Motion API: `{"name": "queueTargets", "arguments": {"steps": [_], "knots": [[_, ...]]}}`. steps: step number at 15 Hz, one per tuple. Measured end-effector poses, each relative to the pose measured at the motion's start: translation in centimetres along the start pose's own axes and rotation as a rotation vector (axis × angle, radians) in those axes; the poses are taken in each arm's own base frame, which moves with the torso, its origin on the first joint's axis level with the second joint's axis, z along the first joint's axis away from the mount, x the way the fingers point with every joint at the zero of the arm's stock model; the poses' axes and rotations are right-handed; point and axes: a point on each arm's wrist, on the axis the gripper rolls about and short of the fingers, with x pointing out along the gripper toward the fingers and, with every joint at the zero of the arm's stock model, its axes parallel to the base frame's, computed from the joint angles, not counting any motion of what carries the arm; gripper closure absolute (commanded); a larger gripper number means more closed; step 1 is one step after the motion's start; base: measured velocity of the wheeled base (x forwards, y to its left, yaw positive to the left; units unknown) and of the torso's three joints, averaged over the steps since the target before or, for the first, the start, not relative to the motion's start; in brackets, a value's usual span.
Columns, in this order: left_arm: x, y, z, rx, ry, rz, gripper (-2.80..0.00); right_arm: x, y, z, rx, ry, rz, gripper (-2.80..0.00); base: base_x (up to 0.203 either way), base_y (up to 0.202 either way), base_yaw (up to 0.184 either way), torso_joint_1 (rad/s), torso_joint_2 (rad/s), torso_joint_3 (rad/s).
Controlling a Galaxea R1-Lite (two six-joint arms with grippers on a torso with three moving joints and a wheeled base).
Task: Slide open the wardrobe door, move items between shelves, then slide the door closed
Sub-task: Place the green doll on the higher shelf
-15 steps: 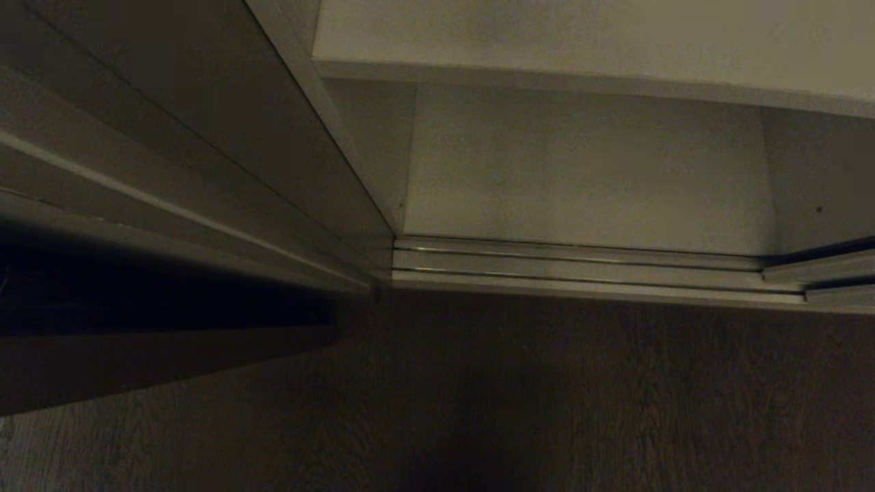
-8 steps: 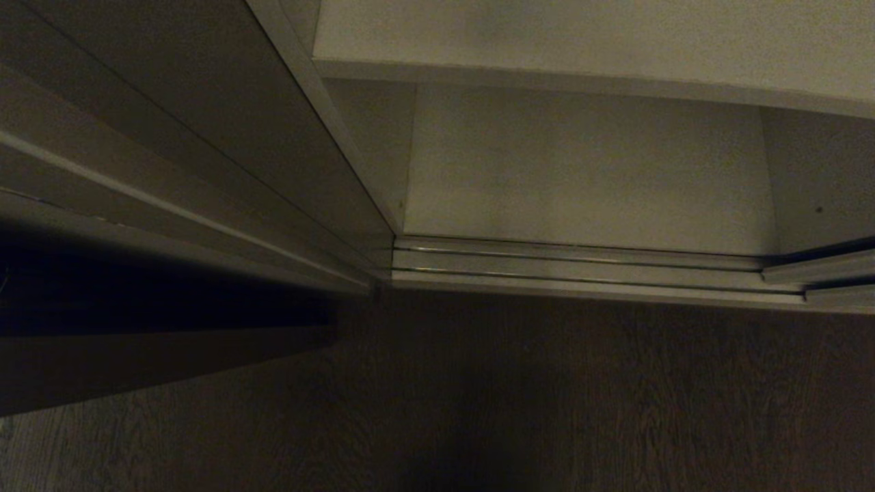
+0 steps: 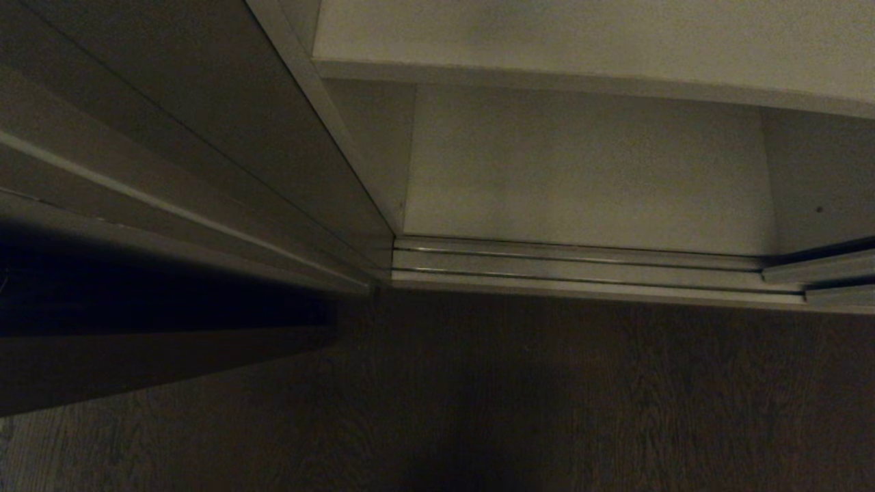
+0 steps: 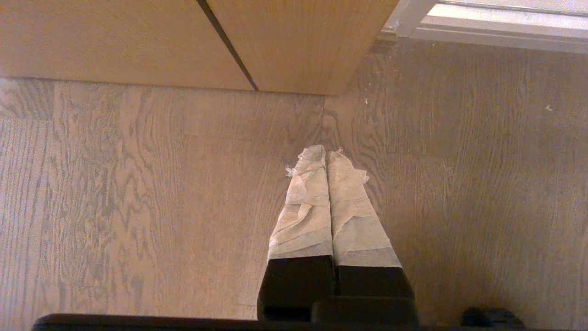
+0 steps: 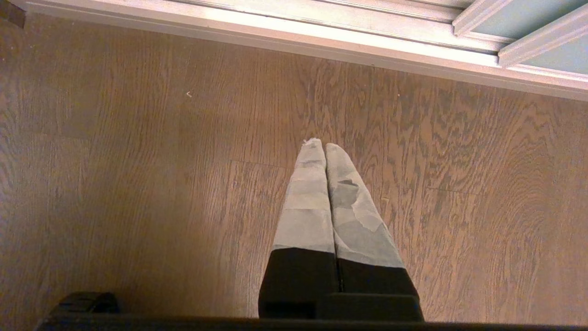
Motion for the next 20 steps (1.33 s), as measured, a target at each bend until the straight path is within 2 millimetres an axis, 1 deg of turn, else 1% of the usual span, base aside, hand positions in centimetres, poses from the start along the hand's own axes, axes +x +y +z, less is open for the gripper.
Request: {"name": "queueTargets", "arguments": {"steps": [11,20], "knots": [[0.00,0.00,0.00,0.000,0.000,0.000,0.00,0.01,0.00,0.00,0.000,0.001,0.000,0.00,0.000,0.000,0.000,0.000,0.00,0.007],[-0.04,0.00,0.02,0.005,0.007,0.000,0.00,0.01,0.00,0.01,0.000,0.001,0.001,0.00,0.000,0.000,0.000,0.001,0.00,0.185]]}}
